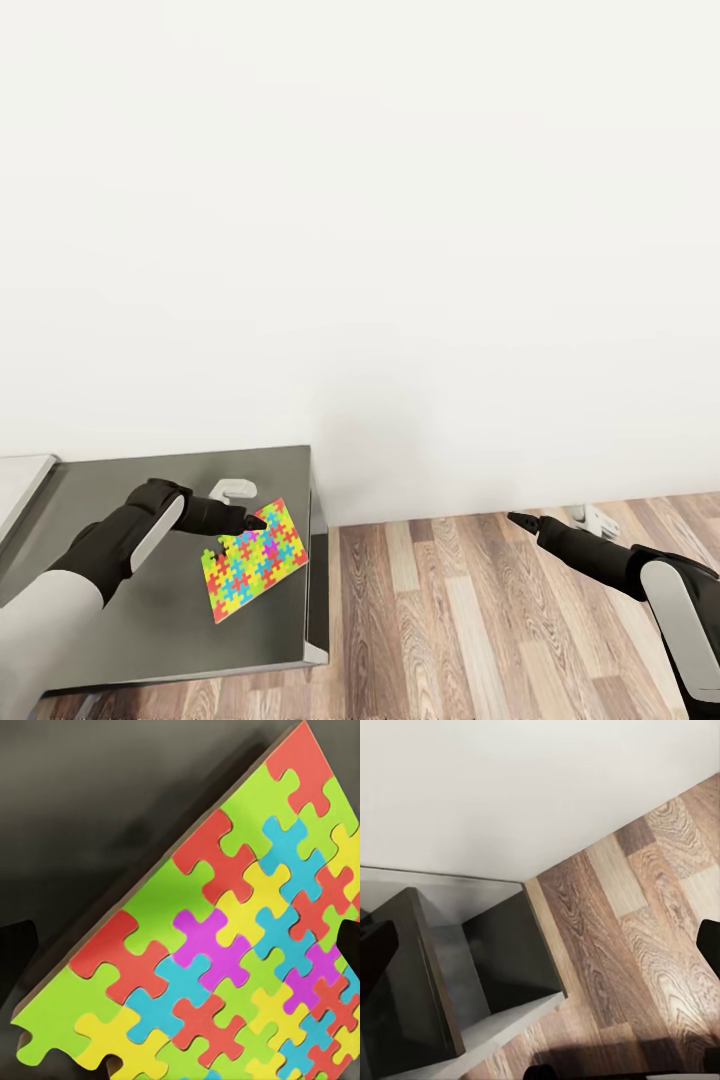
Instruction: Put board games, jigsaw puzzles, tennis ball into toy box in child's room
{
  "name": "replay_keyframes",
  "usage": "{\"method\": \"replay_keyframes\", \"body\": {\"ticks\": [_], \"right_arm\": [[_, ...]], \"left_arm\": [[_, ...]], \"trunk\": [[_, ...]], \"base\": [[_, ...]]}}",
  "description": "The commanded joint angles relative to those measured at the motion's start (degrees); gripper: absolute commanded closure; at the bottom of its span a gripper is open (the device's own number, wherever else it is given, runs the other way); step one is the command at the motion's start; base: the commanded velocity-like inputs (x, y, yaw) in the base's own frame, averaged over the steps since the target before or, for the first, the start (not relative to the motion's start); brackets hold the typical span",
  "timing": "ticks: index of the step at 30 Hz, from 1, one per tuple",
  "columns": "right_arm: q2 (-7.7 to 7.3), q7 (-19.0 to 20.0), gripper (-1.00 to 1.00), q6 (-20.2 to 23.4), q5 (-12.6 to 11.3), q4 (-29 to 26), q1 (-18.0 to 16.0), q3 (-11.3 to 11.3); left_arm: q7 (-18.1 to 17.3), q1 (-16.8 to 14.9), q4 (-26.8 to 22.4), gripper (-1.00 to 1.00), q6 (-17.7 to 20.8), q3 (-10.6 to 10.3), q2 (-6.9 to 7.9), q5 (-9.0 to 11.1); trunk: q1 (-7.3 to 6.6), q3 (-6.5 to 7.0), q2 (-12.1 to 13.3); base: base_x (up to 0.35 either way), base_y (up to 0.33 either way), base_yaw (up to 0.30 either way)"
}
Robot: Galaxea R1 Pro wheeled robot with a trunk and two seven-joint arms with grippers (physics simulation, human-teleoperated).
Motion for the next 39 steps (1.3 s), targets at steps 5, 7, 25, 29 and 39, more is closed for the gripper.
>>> {"method": "replay_keyframes", "body": {"ticks": [5,7,25,29,39], "right_arm": [[0.00,0.1,-1.00,0.3,0.1,-0.1,0.0,-0.1],[0.00,0.1,-1.00,0.3,0.1,0.0,0.0,-0.1],[0.00,0.1,-1.00,0.3,0.1,0.0,0.0,-0.1],[0.00,0.1,-1.00,0.3,0.1,0.0,0.0,-0.1],[0.00,0.1,-1.00,0.3,0.1,0.0,0.0,-0.1]], "left_arm": [[-0.1,-0.1,0.0,-1.00,0.2,-0.1,0.05,0.0],[-0.1,-0.1,0.0,-1.00,0.2,-0.2,0.05,0.0],[-0.2,-0.1,0.0,-1.00,0.2,-0.2,-0.04,-0.1],[-0.2,-0.1,0.0,-1.00,0.1,-0.2,-0.04,-0.1],[-0.3,-0.1,0.0,-1.00,0.2,-0.2,-0.55,-0.2]], "trunk": [[0.03,-0.17,-0.1],[0.03,-0.18,-0.1],[0.03,-0.19,-0.1],[0.03,-0.19,-0.1],[0.03,-0.19,-0.1]], "base": [[0.000,0.000,0.000],[0.000,0.000,0.000],[-0.015,-0.054,0.000],[-0.044,-0.096,0.000],[-0.042,-0.056,0.000]]}}
